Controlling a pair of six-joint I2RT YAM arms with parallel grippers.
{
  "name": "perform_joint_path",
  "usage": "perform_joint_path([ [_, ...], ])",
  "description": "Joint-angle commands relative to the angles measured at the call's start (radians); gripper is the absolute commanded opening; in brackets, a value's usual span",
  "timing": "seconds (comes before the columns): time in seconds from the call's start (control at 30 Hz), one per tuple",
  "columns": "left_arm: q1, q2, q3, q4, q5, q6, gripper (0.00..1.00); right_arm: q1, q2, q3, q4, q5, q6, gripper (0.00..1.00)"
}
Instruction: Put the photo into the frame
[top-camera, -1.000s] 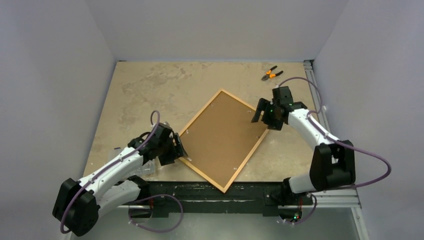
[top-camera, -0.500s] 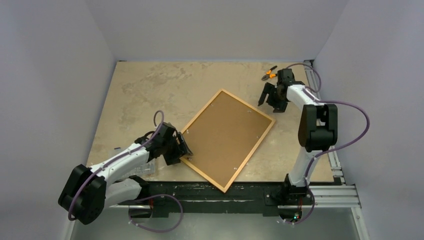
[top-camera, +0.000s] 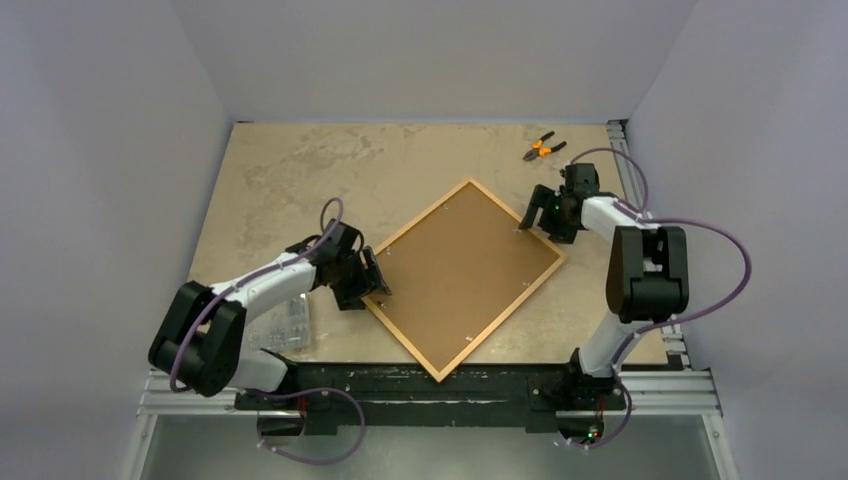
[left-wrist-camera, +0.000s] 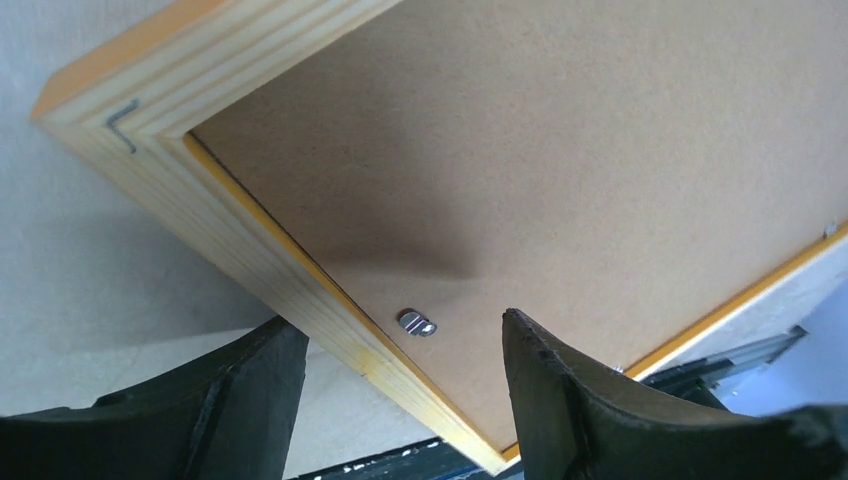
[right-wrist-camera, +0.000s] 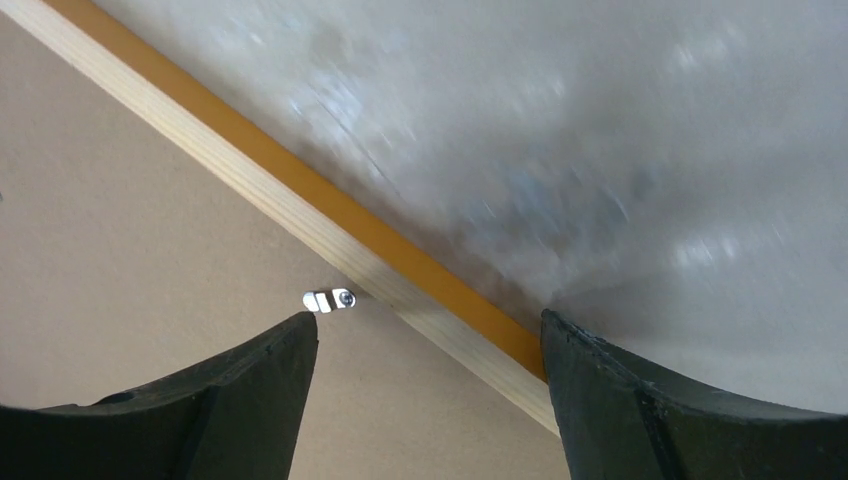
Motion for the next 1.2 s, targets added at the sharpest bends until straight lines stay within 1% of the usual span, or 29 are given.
perform_joint_path([
  [0.0,0.004,0.132,0.195,0.113,0.022,0.11,0.67,0.022,-0.157,-0.192,-0.08,-0.128,0.059,0.79],
  [0.1,0.009,0.25,0.326,0.066,0.018,0.16,0.68,0.022,-0.29,-0.295,-0.091,-0.134,0.069,0.8],
  [0.2,0.018,0.346,0.459,0.024,0.02,0.209,0.68,0.021,-0.375,-0.35,-0.111,-0.125,0.073,0.8],
  [0.23,0.02,0.382,0.528,-0.009,0.019,0.232,0.68,0.022,-0.393,-0.358,-0.114,-0.117,0.076,0.8],
  [0.3,0.022,0.434,0.617,-0.073,0.001,0.274,0.68,0.022,-0.412,-0.358,-0.12,-0.081,0.079,0.8],
  [0.4,0.023,0.443,0.661,-0.141,-0.053,0.321,0.69,0.022,-0.398,-0.328,-0.128,-0.037,0.071,0.8],
  [0.57,0.022,0.356,0.581,-0.253,-0.212,0.365,0.7,0.021,-0.36,-0.287,-0.138,0.042,0.046,0.8],
  [0.63,0.022,0.303,0.506,-0.262,-0.226,0.359,0.7,0.022,-0.346,-0.277,-0.144,0.083,0.04,0.8],
  [0.77,0.022,0.198,0.324,-0.185,-0.162,0.314,0.7,0.022,-0.322,-0.262,-0.131,0.097,0.038,0.8],
  [0.87,0.022,0.167,0.219,-0.12,-0.105,0.273,0.7,0.025,-0.312,-0.257,-0.127,0.067,0.041,0.79],
  [0.97,0.022,0.17,0.188,-0.086,-0.096,0.251,0.69,0.041,-0.336,-0.275,-0.126,0.029,0.049,0.78],
  [1.17,0.023,0.199,0.197,-0.043,-0.056,0.252,0.69,0.11,-0.407,-0.346,-0.119,-0.042,0.073,0.77],
])
